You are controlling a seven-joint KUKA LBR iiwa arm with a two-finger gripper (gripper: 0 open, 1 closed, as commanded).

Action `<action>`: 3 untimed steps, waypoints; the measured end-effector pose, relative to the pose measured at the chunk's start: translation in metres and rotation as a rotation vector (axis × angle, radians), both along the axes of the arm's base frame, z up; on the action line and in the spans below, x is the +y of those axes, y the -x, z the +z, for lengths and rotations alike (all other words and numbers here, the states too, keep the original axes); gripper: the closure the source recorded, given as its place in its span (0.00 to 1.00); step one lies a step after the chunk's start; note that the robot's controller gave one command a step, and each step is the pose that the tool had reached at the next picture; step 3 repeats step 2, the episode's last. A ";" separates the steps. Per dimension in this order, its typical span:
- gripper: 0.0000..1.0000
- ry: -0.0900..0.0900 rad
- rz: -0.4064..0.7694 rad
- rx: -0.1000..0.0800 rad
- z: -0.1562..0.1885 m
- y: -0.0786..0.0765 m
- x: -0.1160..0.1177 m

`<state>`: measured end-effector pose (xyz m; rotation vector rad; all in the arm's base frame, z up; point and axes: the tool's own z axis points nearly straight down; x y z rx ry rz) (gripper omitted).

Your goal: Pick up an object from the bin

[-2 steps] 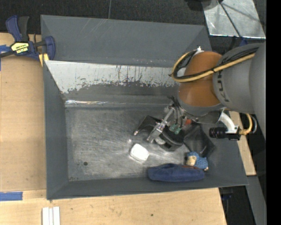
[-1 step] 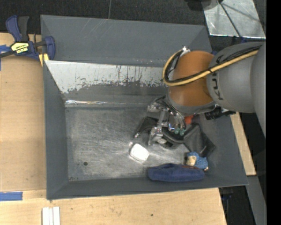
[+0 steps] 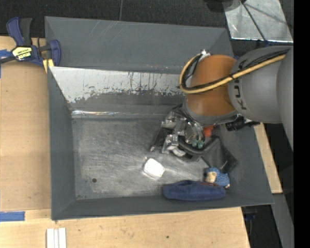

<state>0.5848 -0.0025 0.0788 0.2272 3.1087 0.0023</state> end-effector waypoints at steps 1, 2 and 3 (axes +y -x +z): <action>1.00 0.002 0.042 0.018 0.117 -0.012 -0.034; 1.00 0.004 0.266 0.021 0.189 -0.031 -0.052; 1.00 0.004 0.266 0.021 0.189 -0.031 -0.052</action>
Offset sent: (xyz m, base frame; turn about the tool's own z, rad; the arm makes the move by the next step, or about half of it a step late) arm 0.0105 -0.0317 0.1146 -0.0447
